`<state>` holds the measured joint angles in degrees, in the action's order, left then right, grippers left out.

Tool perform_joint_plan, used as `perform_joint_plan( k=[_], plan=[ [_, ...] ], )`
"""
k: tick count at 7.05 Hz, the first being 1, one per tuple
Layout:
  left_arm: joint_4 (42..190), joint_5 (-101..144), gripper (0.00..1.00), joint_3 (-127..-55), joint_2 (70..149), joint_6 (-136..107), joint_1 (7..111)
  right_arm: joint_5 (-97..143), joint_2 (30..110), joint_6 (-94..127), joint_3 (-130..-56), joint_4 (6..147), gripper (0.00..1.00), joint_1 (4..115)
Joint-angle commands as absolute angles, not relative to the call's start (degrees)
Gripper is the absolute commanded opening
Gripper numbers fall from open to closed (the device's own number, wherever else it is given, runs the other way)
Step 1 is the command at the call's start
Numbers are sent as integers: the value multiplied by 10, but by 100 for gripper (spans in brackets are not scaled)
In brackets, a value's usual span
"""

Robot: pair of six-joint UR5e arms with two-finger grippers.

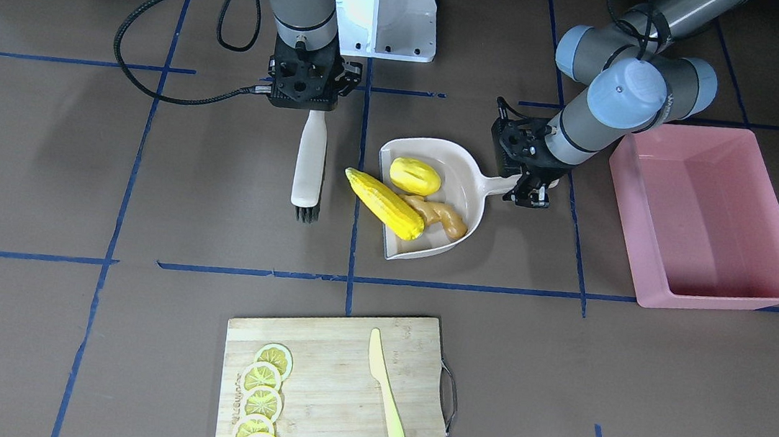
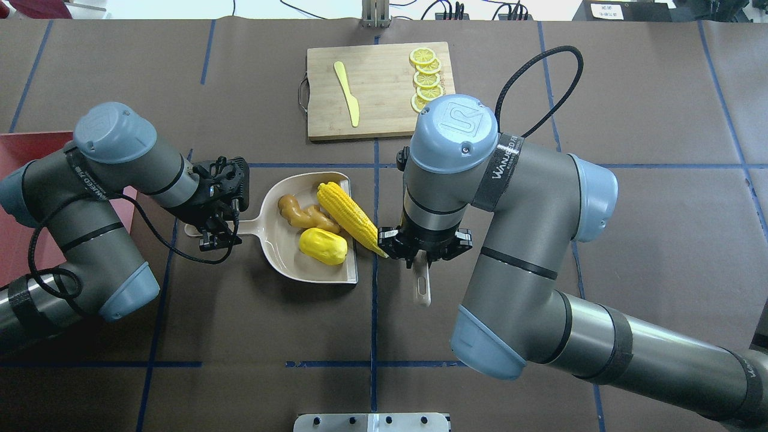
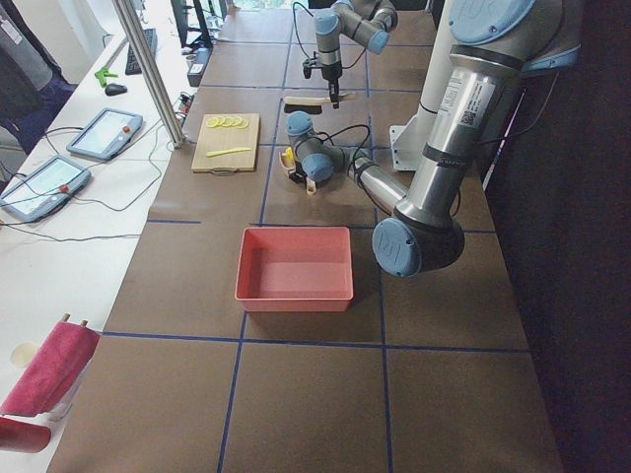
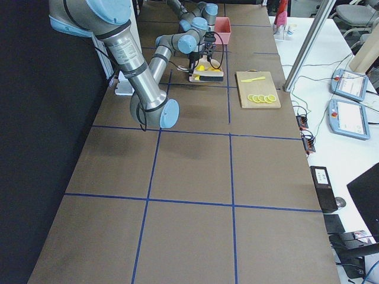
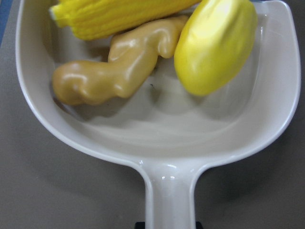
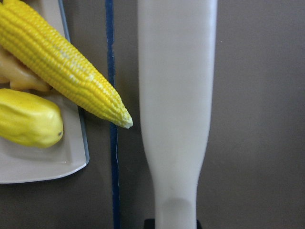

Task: Sweep and dump trash into bin
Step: 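Lift the brush with the right gripper and reposition it beside the dustpan, then sweep the corn cob farther into the dustpan with the right brush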

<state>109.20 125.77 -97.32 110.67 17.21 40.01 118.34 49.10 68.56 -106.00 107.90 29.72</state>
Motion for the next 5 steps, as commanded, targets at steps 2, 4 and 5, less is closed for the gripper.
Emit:
perform_joint_plan(
  k=[2,4,5],
  plan=[
    [1094,1261,0,-982,1104,170,401,1183,493,686,-1061,1079,0,301],
    [1094,1261,0,-982,1104,170,400,1169,497,679,-1059,1101,0,315],
    [1094,1262,0,-982,1104,170,400,1137,497,641,-1047,1113,0,310]
  ],
)
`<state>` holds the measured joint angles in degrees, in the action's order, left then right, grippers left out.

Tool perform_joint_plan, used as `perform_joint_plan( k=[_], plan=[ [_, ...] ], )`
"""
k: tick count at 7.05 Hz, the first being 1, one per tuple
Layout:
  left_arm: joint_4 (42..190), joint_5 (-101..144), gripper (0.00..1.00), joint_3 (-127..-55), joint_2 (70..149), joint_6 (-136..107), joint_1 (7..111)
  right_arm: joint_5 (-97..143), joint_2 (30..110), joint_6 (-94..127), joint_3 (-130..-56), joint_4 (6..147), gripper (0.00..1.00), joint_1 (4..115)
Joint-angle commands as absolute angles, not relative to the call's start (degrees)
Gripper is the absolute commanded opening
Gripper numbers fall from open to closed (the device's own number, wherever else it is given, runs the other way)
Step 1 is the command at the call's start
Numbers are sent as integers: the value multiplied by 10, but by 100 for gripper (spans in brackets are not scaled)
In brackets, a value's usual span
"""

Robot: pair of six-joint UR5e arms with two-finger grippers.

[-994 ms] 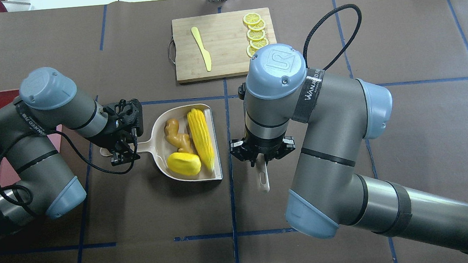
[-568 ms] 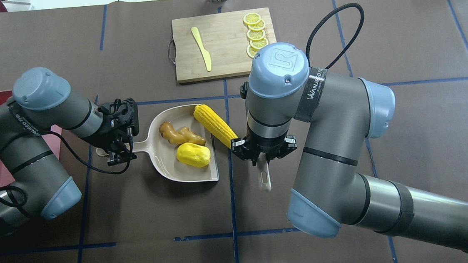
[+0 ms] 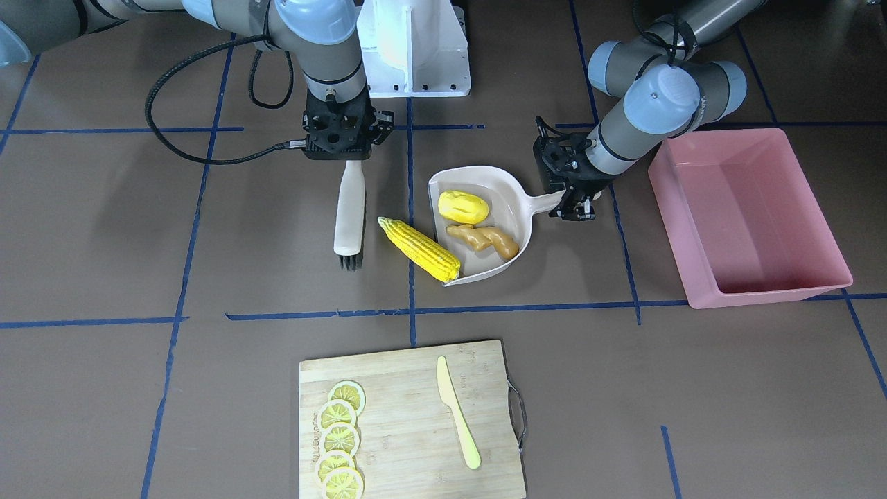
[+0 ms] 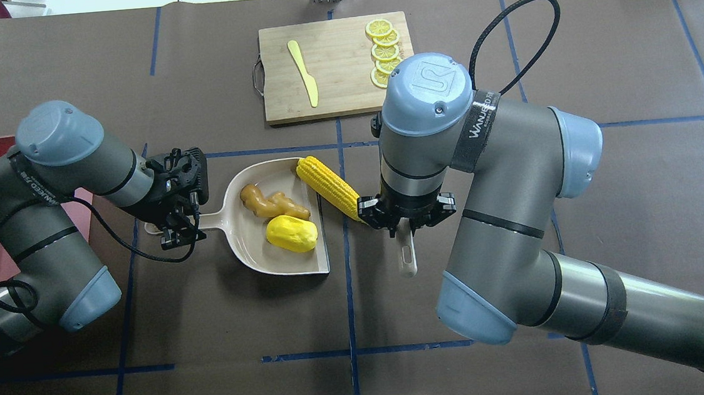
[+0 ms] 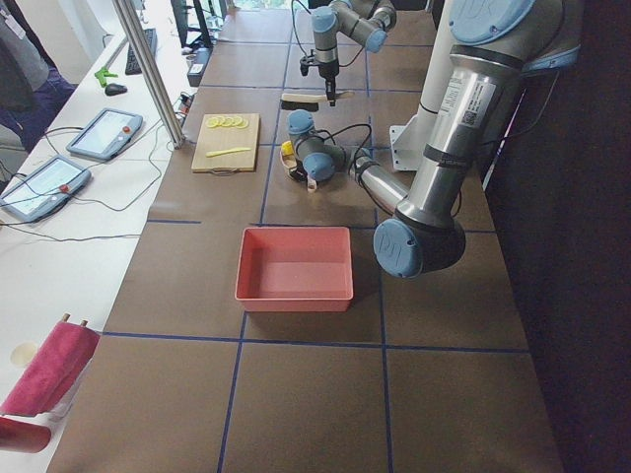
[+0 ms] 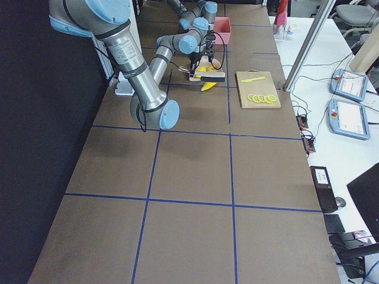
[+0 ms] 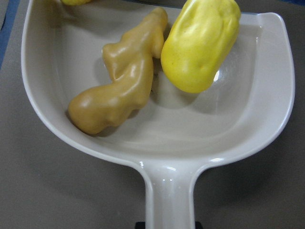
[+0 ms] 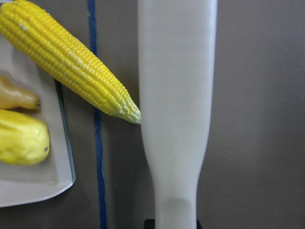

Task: Sweep and dump trash into bin
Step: 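Sweep the corn cob farther into the dustpan with the right brush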

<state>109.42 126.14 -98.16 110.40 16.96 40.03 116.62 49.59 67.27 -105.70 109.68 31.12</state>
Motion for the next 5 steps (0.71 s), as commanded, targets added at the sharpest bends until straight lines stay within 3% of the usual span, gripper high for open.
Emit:
perform_joint_plan(
  k=[1,3,5],
  plan=[
    [1095,1262,0,-982,1104,170,400,1107,489,602,-1022,1133,0,289],
    [1095,1263,0,-982,1104,170,401,1020,464,557,-982,1136,0,233],
    [1096,1263,0,-983,1100,170,400,1012,413,501,-892,1136,0,231]
  ],
)
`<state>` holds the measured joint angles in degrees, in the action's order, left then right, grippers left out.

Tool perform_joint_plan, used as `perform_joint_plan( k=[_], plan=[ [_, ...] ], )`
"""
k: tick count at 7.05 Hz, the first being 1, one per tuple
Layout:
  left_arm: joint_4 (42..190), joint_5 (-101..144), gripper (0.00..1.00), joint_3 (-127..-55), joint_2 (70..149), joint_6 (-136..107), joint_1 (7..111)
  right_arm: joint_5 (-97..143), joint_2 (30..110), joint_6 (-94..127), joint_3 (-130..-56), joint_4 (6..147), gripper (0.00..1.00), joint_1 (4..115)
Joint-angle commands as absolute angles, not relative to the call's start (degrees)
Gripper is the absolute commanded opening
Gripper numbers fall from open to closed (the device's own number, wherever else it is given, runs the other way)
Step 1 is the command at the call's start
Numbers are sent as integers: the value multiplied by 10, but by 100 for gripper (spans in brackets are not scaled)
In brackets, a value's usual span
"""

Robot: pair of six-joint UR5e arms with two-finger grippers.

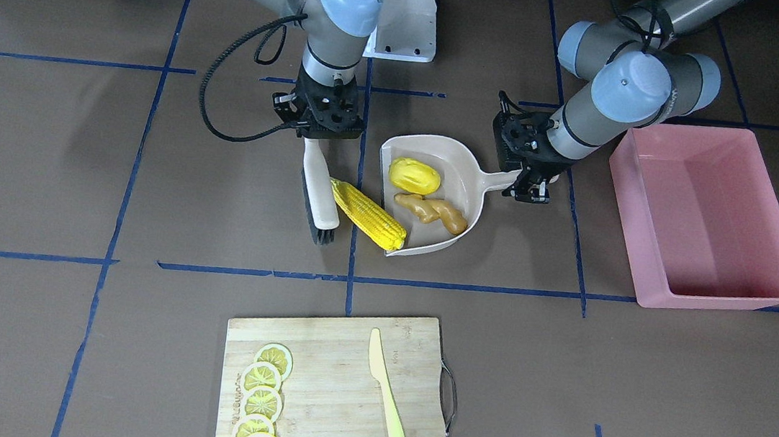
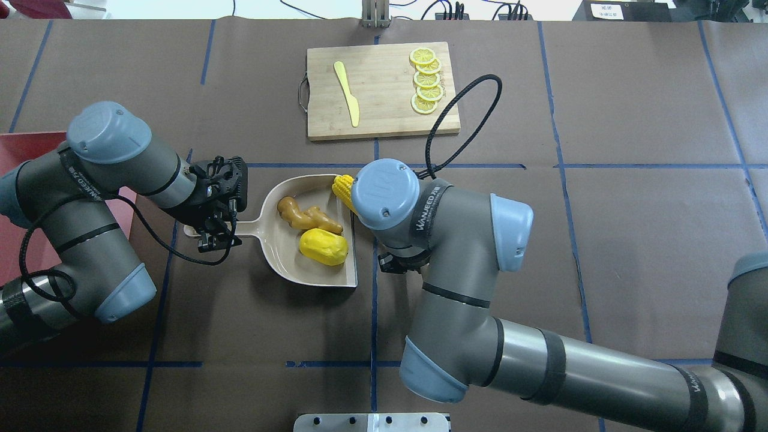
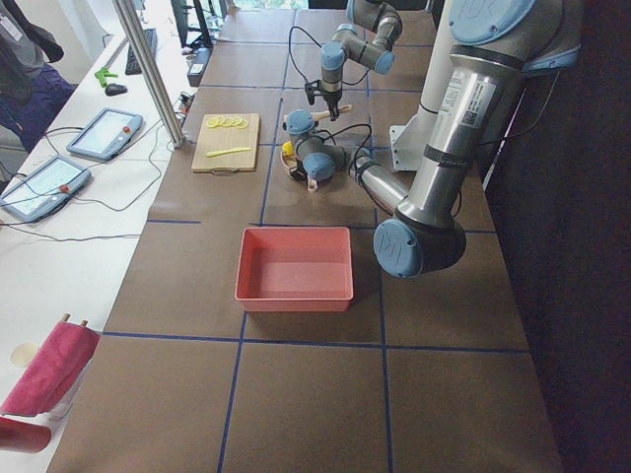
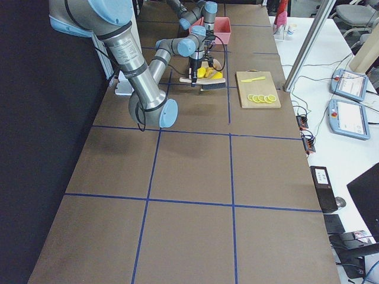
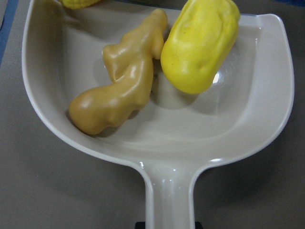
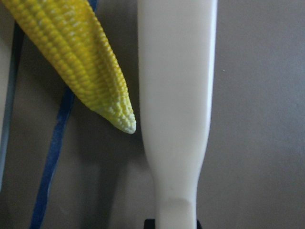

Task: Sweep and dump trash into bin
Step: 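Sweep the corn cob farther into the dustpan with the right brush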

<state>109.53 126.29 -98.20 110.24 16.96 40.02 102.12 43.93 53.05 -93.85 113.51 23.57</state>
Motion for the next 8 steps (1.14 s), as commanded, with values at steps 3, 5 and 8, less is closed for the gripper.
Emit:
perform_joint_plan(
  k=[3,5,8],
  plan=[
    [1097,1263,0,-983,1100,170,400,1020,410,497,-888,1135,0,220],
    [1097,1263,0,-985,1100,170,400,1035,389,497,-889,1133,0,218],
    [1096,1262,0,-985,1100,169,400,1038,370,505,-882,1130,0,189]
  ],
)
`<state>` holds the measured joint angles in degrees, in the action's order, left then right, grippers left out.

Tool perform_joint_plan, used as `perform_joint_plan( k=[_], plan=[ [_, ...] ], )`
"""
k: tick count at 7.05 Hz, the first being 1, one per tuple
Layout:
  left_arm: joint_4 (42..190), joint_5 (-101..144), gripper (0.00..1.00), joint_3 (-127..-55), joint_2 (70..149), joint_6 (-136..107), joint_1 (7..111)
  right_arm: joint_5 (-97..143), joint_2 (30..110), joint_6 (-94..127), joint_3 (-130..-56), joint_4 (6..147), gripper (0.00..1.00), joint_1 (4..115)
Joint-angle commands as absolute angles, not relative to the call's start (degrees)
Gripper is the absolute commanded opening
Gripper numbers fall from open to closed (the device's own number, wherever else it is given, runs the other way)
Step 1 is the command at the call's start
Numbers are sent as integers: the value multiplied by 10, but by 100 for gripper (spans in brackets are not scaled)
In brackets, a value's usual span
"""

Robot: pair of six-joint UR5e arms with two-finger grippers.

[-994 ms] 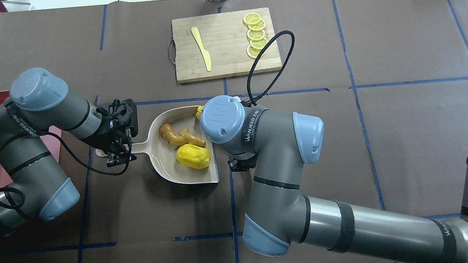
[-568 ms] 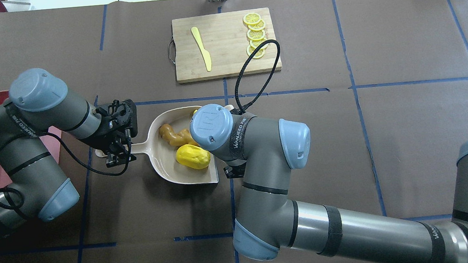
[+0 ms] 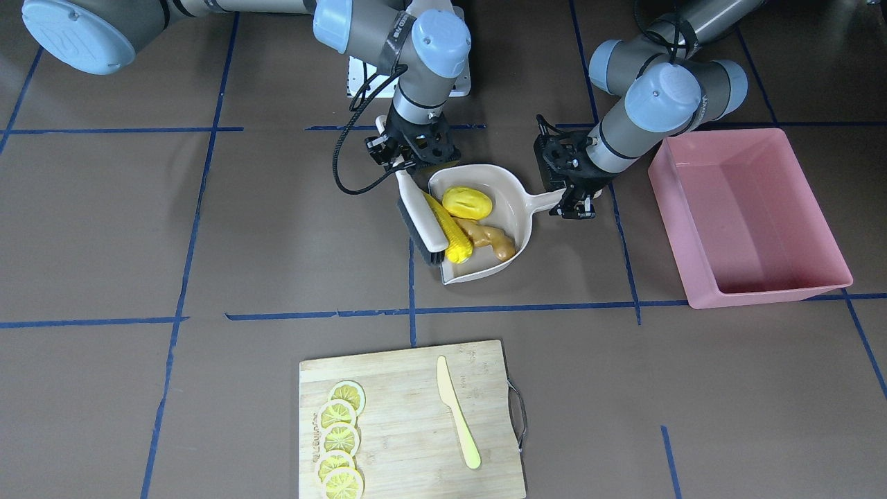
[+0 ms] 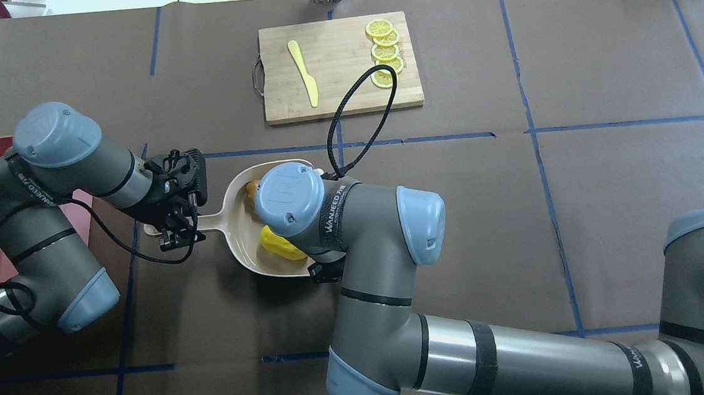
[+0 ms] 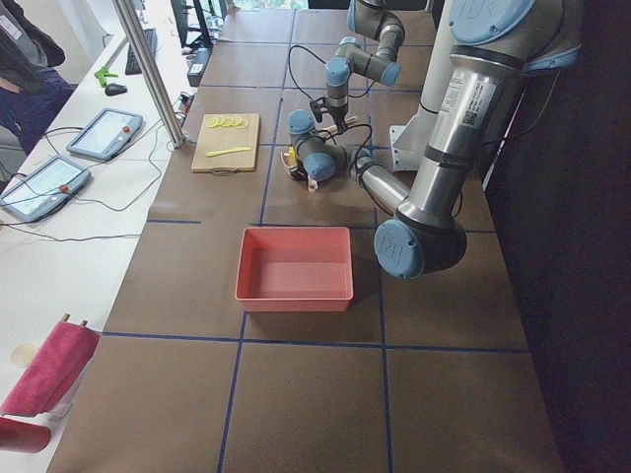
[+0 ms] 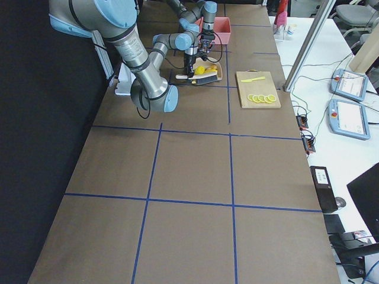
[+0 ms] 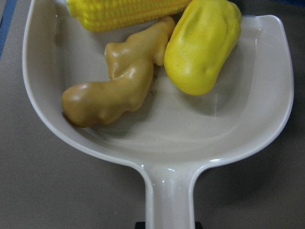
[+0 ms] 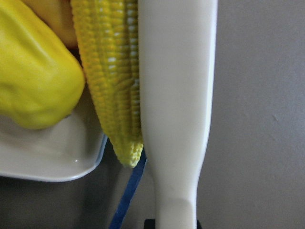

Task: Sweep and dump trash into bin
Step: 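Sweep the corn cob farther into the dustpan with the right brush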

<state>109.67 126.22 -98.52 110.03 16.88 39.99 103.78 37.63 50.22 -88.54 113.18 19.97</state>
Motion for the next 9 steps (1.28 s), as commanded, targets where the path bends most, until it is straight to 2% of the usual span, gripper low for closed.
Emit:
perform_joint_plan(
  k=[1,9],
  plan=[
    [1097,1262,0,-985,1100,169,400,1039,358,508,-873,1130,0,183],
    [1152,1269,0,-976,1097,82,399,1071,332,532,-880,1121,0,199]
  ],
)
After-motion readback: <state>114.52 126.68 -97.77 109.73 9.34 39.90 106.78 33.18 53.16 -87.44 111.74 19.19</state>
